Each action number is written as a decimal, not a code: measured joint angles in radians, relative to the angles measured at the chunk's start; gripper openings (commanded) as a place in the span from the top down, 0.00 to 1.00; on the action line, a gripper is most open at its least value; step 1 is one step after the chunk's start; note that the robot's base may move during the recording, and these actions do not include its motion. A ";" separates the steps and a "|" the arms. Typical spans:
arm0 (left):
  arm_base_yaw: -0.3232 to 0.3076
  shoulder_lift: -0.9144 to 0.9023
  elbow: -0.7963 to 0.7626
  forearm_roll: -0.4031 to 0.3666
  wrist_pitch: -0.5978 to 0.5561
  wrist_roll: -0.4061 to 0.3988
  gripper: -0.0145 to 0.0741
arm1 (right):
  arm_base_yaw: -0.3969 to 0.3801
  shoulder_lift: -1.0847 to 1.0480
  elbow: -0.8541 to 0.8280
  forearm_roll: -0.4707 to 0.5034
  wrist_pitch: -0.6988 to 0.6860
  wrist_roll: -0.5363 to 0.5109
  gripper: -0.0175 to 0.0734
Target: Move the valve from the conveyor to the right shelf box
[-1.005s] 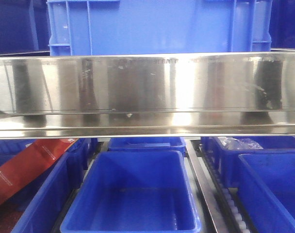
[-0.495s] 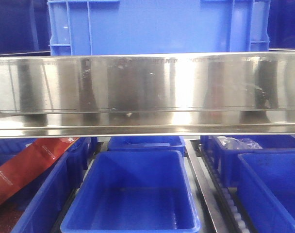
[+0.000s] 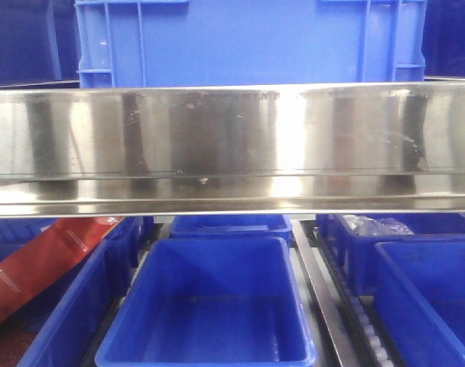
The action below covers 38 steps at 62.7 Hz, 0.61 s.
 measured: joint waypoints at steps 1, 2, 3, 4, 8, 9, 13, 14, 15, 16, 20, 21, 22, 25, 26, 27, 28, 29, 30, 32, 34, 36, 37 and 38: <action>0.000 -0.015 0.015 0.002 -0.002 0.000 0.96 | 0.000 -0.011 0.006 0.000 0.000 0.000 0.99; 0.000 -0.038 0.036 0.002 -0.002 0.000 0.96 | 0.000 -0.022 0.012 0.000 0.000 0.000 0.99; 0.000 -0.052 0.049 0.002 -0.002 0.000 0.96 | 0.000 -0.038 0.020 0.000 0.000 0.000 0.99; 0.000 -0.066 0.062 0.002 -0.002 0.000 0.96 | 0.000 -0.049 0.024 0.000 0.000 0.000 0.99; 0.000 -0.130 0.118 0.004 -0.002 0.000 0.96 | 0.000 -0.097 0.035 0.000 0.012 0.000 0.99; 0.000 -0.142 0.133 0.004 -0.004 0.000 0.96 | 0.000 -0.105 0.035 0.000 0.016 0.000 0.99; 0.000 -0.188 0.172 0.004 -0.004 0.000 0.96 | 0.000 -0.141 0.036 0.000 0.020 0.000 0.99; 0.000 -0.203 0.183 0.004 -0.004 0.000 0.96 | 0.000 -0.152 0.036 0.000 0.020 0.000 0.99; 0.000 -0.212 0.189 0.004 -0.004 0.000 0.96 | 0.000 -0.158 0.036 0.000 0.020 0.000 0.99; 0.000 -0.225 0.195 0.004 -0.004 0.000 0.96 | 0.000 -0.166 0.036 0.000 0.020 0.000 0.99; 0.000 -0.259 0.214 0.004 -0.006 0.000 0.96 | 0.000 -0.185 0.036 0.000 0.020 0.000 0.99; 0.000 -0.264 0.217 0.004 -0.006 0.000 0.96 | 0.000 -0.187 0.036 0.000 0.020 0.000 0.99; 0.000 -0.271 0.219 0.004 -0.006 0.000 0.96 | 0.000 -0.190 0.036 0.000 0.020 0.000 0.99; 0.000 -0.283 0.221 0.004 -0.008 0.000 0.96 | 0.000 -0.193 0.036 0.000 0.022 0.000 0.99; 0.000 -0.285 0.221 0.004 -0.011 0.000 0.96 | 0.000 -0.193 0.036 0.000 0.022 0.000 0.99; 0.000 -0.287 0.221 0.004 -0.013 0.000 0.96 | 0.000 -0.193 0.036 0.000 0.022 0.000 0.99; 0.000 -0.288 0.221 0.004 -0.017 0.000 0.96 | 0.000 -0.193 0.036 0.000 0.022 0.000 0.99; 0.000 -0.291 0.221 0.004 -0.019 0.000 0.96 | 0.000 -0.195 0.036 0.000 0.022 0.000 0.99; 0.000 -0.291 0.221 0.004 -0.026 0.000 0.96 | 0.000 -0.195 0.036 0.000 0.024 0.000 0.99; 0.000 -0.291 0.221 0.004 -0.026 0.000 0.96 | 0.000 -0.195 0.037 0.000 0.026 0.000 0.99; 0.000 -0.291 0.221 0.004 -0.026 0.000 0.96 | 0.000 -0.195 0.037 0.000 0.026 0.000 0.99; 0.000 -0.291 0.221 0.004 -0.031 0.000 0.96 | 0.000 -0.195 0.039 0.000 0.026 0.000 0.99; 0.000 -0.291 0.221 0.004 -0.031 0.000 0.96 | 0.000 -0.195 0.039 0.000 0.026 0.000 0.99; 0.000 -0.291 0.221 0.004 -0.031 0.000 0.96 | 0.000 -0.195 0.039 0.000 0.026 0.000 0.99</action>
